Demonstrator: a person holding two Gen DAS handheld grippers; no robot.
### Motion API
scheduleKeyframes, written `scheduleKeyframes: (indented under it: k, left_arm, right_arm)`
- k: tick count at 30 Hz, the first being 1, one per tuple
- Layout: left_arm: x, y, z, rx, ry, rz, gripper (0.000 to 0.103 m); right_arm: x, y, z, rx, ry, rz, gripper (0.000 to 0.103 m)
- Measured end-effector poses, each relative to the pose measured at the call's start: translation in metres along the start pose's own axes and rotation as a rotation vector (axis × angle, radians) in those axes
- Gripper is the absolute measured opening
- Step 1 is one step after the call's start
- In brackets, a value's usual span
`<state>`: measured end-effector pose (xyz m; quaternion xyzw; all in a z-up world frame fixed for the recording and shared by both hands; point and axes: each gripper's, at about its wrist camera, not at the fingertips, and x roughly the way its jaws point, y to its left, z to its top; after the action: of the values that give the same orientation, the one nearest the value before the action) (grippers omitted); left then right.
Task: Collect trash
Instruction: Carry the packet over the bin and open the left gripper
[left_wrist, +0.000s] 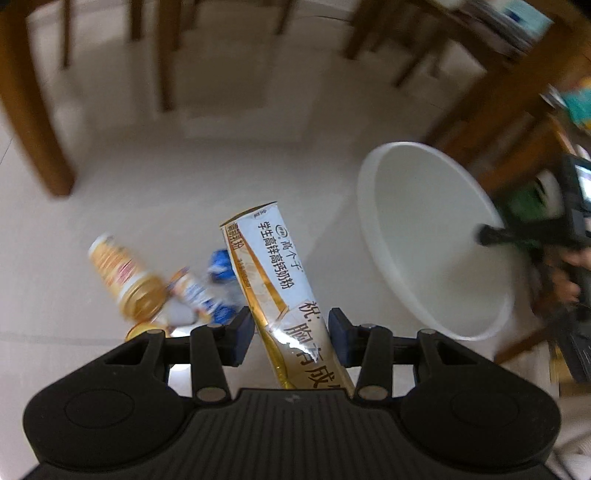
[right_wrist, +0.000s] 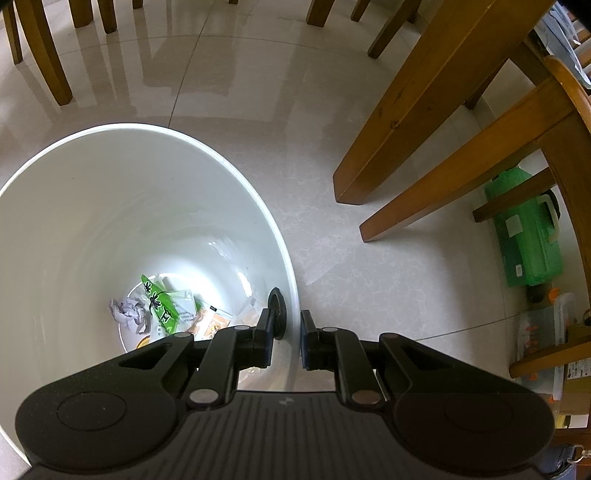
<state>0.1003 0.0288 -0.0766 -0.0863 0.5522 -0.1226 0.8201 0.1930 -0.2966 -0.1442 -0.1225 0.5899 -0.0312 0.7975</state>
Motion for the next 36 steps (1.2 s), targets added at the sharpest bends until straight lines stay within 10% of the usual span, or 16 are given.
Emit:
scheduleKeyframes:
  k: [10,14,36]
  left_arm:
    - [-0.010,-0.096,0.049,0.219,-0.052,-0.115,0.046]
    - [-0.017,-0.109,0.054,0.249,-0.114,-0.086,0.088]
    - [-0.005,-0.085,0.036,0.278,-0.116,-0.009,0.093]
  right_arm:
    - [0.000,-0.003,-0.002,0.005,-0.001,0.018,0.016]
    - [0.000,-0.003,-0.002,0.001,-0.002,0.017,0.016]
    - [-0.001,-0.002,-0.002,-0.004,-0.005,0.016,0.016]
